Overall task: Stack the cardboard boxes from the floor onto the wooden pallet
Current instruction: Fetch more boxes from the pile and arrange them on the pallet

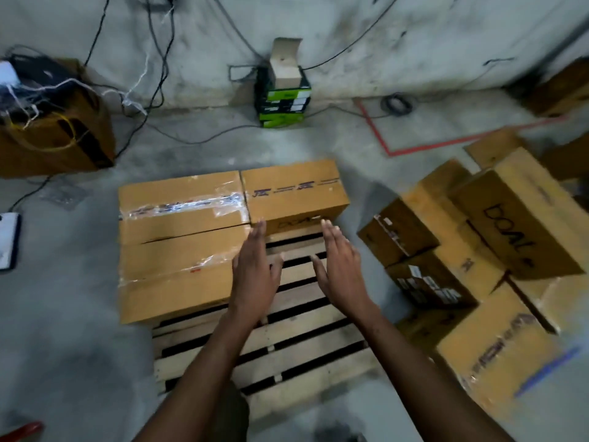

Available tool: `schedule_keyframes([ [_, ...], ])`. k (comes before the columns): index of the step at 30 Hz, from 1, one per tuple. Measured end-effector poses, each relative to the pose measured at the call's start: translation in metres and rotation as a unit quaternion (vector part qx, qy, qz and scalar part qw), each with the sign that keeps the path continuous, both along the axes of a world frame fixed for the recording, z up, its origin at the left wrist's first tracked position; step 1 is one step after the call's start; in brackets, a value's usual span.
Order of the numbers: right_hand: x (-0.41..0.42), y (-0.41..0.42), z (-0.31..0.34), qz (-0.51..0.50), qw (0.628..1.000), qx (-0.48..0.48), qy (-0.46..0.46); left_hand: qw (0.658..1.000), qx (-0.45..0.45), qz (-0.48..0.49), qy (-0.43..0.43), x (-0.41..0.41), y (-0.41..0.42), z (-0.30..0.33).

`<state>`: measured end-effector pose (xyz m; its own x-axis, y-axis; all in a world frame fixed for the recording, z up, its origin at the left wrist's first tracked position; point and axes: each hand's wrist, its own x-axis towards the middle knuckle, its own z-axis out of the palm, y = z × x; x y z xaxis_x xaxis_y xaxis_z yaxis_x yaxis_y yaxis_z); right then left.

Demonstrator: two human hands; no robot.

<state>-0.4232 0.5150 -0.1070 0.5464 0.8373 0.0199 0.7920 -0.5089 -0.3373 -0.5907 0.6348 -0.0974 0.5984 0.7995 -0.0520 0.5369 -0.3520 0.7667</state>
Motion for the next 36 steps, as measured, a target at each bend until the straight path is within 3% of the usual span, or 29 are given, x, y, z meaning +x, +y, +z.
schedule_keyframes([
  [7,0.077,-0.22,0.041,-0.118,0.991,0.059,0.009,0.992,0.057,-0.106,-0.032,0.111,-0.175,0.039],
  [13,0.115,-0.46,0.062,-0.247,0.963,0.074,0.078,0.982,-0.04,-0.177,-0.047,0.204,-0.386,0.063],
  [18,0.139,-0.605,0.056,-0.341,0.931,0.078,0.105,0.966,-0.133,-0.217,-0.044,0.253,-0.523,0.061],
  [27,0.182,-0.728,0.028,-0.409,0.897,0.087,0.145,0.96,-0.138,-0.242,0.017,0.307,-0.612,0.046],
  [36,0.299,-0.765,0.014,-0.351,0.927,0.006,0.128,0.968,-0.165,-0.19,0.009,0.398,-0.651,0.029],
])
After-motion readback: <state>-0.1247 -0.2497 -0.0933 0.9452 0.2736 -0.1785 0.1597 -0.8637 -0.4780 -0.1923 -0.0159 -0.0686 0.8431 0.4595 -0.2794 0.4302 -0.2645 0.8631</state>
